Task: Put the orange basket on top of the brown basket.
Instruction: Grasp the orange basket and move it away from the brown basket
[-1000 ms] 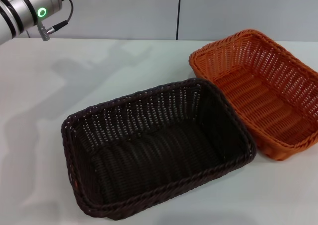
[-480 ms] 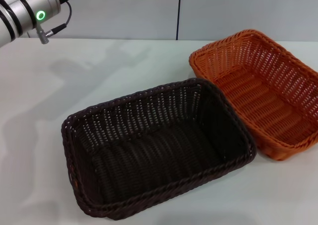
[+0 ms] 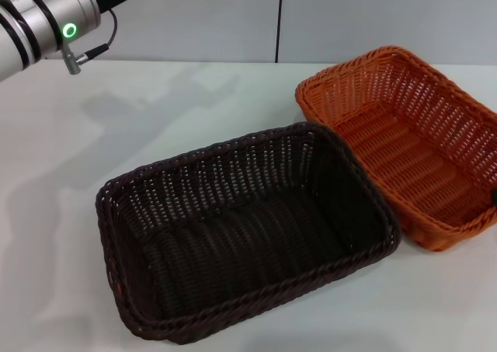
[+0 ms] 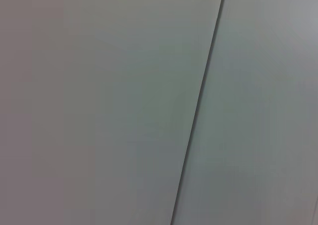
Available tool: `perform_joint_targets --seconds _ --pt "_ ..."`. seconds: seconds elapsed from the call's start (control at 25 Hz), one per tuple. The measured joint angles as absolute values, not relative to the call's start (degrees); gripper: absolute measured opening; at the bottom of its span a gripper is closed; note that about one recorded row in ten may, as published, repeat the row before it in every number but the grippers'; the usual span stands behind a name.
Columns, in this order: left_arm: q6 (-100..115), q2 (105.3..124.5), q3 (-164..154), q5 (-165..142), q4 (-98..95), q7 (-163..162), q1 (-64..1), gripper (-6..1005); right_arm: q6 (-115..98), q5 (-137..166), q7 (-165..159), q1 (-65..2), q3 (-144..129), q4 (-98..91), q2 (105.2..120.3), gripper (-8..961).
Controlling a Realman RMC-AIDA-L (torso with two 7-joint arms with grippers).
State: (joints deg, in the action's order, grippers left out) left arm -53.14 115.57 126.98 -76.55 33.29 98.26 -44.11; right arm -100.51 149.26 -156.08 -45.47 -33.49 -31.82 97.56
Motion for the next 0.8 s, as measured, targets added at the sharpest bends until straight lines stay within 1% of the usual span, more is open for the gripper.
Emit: perform_joint_targets --seconds 0.24,0.8 --pt "-53.1 115.57 126.9 -76.6 32.8 98.3 -44.1 829 -98.4 149.3 -155.5 -45.5 -33.4 -29.7 97.93 705" --pt "-53.5 115.57 126.1 -76.5 32.7 98.2 -44.2 829 -95.3 149.1 -153.6 -45.6 -33.5 -29.4 100.53 705"
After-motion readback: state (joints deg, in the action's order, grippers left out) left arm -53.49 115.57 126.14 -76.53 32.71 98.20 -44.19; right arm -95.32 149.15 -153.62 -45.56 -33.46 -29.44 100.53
